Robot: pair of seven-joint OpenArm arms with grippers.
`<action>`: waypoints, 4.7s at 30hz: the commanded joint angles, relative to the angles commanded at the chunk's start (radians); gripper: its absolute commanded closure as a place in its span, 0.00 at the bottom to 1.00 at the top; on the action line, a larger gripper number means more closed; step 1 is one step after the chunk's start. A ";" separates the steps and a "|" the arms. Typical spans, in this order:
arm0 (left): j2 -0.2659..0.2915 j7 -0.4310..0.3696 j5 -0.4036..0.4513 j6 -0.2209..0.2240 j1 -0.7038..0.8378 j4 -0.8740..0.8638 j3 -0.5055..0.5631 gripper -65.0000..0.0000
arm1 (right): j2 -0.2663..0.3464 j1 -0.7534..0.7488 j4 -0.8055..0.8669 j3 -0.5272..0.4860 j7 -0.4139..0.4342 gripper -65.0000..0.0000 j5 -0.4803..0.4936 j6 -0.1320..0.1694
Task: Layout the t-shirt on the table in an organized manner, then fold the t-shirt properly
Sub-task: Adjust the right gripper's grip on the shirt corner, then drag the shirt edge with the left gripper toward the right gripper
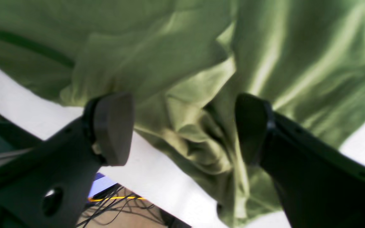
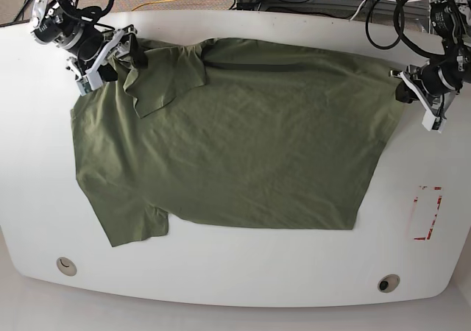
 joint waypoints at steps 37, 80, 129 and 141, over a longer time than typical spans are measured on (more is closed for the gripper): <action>0.000 0.000 0.006 0.000 0.029 -0.003 -0.002 1.00 | -0.025 0.000 0.009 -0.060 -0.003 0.93 0.000 0.000; -0.002 0.000 0.006 -0.002 0.025 -0.006 0.002 1.00 | -0.038 0.043 -0.012 -0.190 0.049 0.97 -0.239 0.000; 0.002 0.135 -0.002 0.002 -0.279 -0.157 0.094 1.00 | 0.043 0.195 0.021 0.072 0.048 0.98 -0.238 0.000; 0.038 0.160 0.008 0.006 -0.445 -0.216 0.103 1.00 | 0.058 0.269 -0.026 0.071 0.049 0.98 -0.245 0.000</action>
